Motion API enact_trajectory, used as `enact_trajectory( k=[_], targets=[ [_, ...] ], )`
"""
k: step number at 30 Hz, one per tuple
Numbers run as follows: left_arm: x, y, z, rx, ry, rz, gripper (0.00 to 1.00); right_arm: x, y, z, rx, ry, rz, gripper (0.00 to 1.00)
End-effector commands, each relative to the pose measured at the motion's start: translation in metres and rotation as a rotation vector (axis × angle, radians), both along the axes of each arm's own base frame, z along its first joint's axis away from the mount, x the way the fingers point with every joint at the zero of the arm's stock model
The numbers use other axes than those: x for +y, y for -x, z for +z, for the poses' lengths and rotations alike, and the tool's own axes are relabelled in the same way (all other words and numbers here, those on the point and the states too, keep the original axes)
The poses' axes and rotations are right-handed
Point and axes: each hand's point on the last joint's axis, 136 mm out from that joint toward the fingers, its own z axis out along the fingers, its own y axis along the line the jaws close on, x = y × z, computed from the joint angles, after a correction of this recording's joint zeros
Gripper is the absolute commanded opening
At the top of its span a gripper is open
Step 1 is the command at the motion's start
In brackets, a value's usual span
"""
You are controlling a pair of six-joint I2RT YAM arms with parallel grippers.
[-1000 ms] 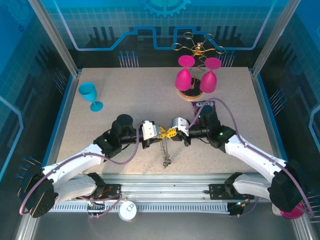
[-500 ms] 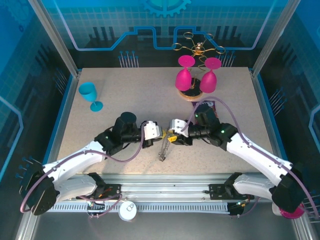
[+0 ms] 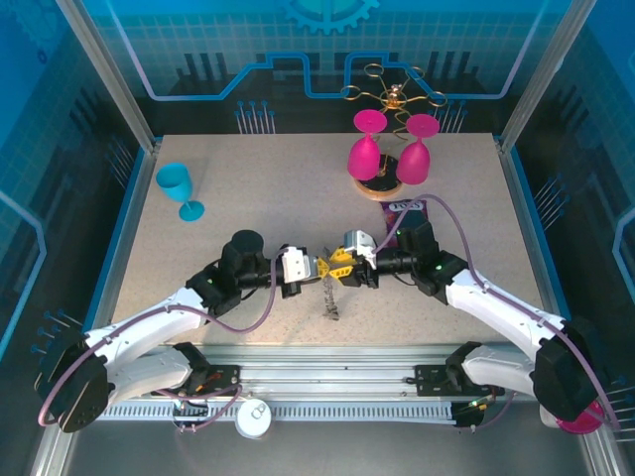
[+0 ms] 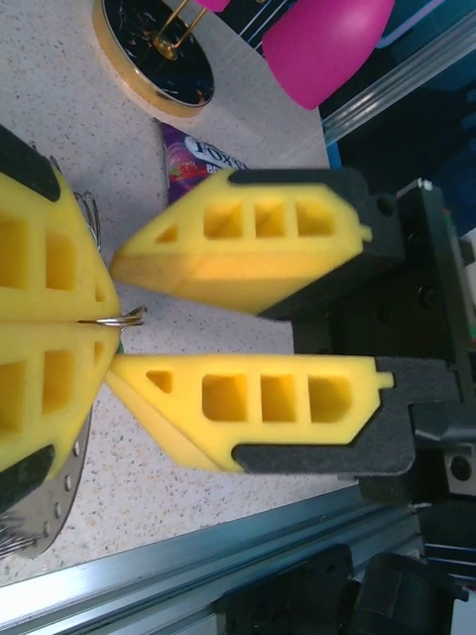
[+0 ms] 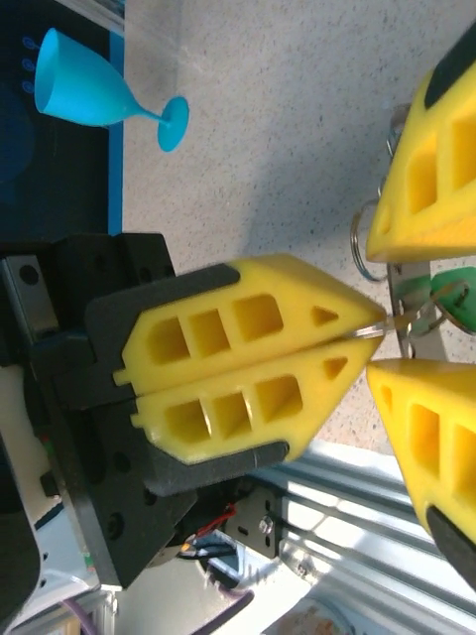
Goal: Put the keys on the keyring
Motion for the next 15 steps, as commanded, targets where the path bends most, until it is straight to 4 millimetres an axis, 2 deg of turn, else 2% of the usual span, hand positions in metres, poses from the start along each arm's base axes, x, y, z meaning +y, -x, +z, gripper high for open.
enact_trajectory(
  k=[1, 3, 4, 7, 8, 9, 15],
  targets=[
    [-0.005, 0.01, 0.025, -0.047, 0.09, -0.054, 0.0, 0.002, 0.0, 0.006, -0.01, -0.037, 0.022, 0.17],
    [-0.005, 0.01, 0.025, -0.042, 0.094, -0.054, 0.0, 0.002, 0.0, 0.007, -0.016, -0.031, 0.022, 0.02],
    [-0.005, 0.01, 0.025, -0.037, 0.093, -0.053, 0.0, 0.001, 0.0, 0.008, -0.025, -0.028, 0.021, 0.0],
    [-0.003, 0.006, 0.022, -0.028, 0.073, -0.03, 0.0, -0.001, 0.0, 0.012, -0.056, 0.01, 0.015, 0.0],
    [-0.002, 0.004, 0.02, -0.025, 0.057, -0.016, 0.1, -0.001, 0.001, 0.013, -0.072, 0.04, 0.017, 0.0],
    [-0.001, 0.002, 0.016, -0.021, 0.032, -0.005, 0.13, -0.001, 0.003, 0.014, -0.09, 0.077, 0.022, 0.0],
    [0.003, -0.009, -0.01, 0.035, -0.139, 0.032, 0.14, 0.01, 0.018, 0.018, -0.173, 0.293, 0.101, 0.0]
  ],
)
